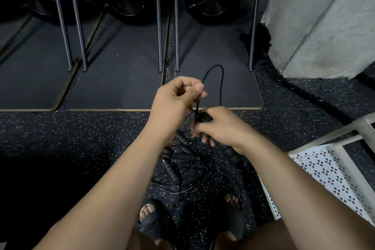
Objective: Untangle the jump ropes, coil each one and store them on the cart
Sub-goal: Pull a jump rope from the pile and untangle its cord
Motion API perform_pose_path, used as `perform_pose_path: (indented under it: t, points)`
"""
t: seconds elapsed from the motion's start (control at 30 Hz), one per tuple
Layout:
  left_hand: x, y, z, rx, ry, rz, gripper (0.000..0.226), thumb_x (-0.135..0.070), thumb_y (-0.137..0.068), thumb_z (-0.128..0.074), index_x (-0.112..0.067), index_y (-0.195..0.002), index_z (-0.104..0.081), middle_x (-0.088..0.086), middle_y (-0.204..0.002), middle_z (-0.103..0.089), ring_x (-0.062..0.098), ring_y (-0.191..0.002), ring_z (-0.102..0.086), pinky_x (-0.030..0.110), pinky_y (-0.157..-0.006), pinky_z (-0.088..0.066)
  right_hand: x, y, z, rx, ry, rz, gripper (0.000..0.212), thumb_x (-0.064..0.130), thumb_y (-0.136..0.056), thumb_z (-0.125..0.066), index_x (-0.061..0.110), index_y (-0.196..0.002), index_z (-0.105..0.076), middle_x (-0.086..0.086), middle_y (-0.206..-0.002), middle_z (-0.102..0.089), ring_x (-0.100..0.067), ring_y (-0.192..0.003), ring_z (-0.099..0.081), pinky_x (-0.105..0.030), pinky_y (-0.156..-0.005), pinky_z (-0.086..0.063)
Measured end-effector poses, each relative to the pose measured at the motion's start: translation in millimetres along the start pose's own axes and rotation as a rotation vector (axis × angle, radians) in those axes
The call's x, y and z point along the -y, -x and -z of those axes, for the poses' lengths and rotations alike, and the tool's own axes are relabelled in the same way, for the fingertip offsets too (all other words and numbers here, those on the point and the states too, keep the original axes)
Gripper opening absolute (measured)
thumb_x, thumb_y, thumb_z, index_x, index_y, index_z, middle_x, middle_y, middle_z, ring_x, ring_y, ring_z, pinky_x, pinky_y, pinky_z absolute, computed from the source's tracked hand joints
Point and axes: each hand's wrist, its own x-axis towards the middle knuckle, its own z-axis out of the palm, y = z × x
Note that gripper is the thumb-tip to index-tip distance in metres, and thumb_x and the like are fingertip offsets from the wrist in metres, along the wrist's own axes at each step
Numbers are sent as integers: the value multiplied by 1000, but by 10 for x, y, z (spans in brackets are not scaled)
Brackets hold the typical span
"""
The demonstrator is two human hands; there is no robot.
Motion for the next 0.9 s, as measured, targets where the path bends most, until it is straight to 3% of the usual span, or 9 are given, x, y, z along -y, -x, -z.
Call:
perform_pose_path:
  t: [0.07,0.23,0.4,0.5,0.6,0.67,0.77,0.83,0.9]
  points:
    - [-5,-2,25,-19,23,0,6,-18,-101,-74,-14,-105,-75,8,-93,-80,17,-84,-65,37,-78,-49,-7,-13,-14,-47,73,7,6,15,-92,-71,12,-97,-73,0,-81,-80,-12,-60,-67,-31,-52,-48]
    - [41,-22,36,-47,-15,31,12,-18,-103,-70,-15,-115,-72,6,-98,-79,16,-87,-71,34,-80,-52,44,24,42,-166,63,57,7,14,-91,-70,13,-84,-70,0,-75,-79,-8,-51,-63,-29,-49,-47]
    - [201,15,-62,-46,-191,62,19,-5,-100,-60,-22,-108,-65,-1,-109,-76,17,-97,-74,41,-87,-57,150,91,209,-321,-113,130,7,10,-92,-68,10,-85,-71,-6,-74,-77,-13,-57,-62,-31,-49,-46]
    - [218,67,-128,-76,-265,53,20,-9,-97,-60,-25,-109,-59,-7,-107,-72,12,-89,-74,49,-89,-60,192,133,287,-384,-244,174,8,7,-92,-69,0,-90,-70,-9,-75,-76,-17,-60,-60,-33,-50,-45]
    - [249,103,-194,141,-264,142,17,-16,-97,-55,-23,-103,-69,-1,-101,-79,26,-89,-72,48,-84,-57,245,188,365,-375,-457,215,8,4,-95,-70,2,-87,-68,-10,-73,-72,-18,-58,-57,-31,-49,-43]
    - [274,146,-237,278,-264,171,24,-11,-100,-51,-21,-99,-73,5,-102,-81,33,-101,-73,42,-92,-52,288,222,419,-361,-580,235,12,4,-97,-70,7,-87,-65,-8,-73,-69,-18,-56,-54,-29,-48,-43]
    - [337,178,-231,383,-414,153,22,-12,-102,-56,-22,-102,-75,-5,-102,-79,23,-107,-71,41,-104,-51,323,256,520,-372,-718,260,16,6,-98,-70,13,-86,-64,-5,-74,-67,-16,-58,-53,-27,-49,-43]
    - [373,179,-206,402,-537,146,17,-19,-103,-60,-29,-103,-74,-9,-98,-78,17,-97,-72,38,-97,-56,318,263,606,-383,-819,270,14,7,-98,-70,14,-87,-63,-4,-75,-66,-15,-60,-53,-26,-50,-43]
    - [385,171,-166,413,-666,129,15,-21,-105,-60,-29,-104,-72,-7,-88,-75,14,-76,-68,36,-76,-57,289,262,688,-393,-905,270,12,8,-98,-70,12,-89,-64,-3,-76,-65,-13,-60,-53,-25,-50,-43]
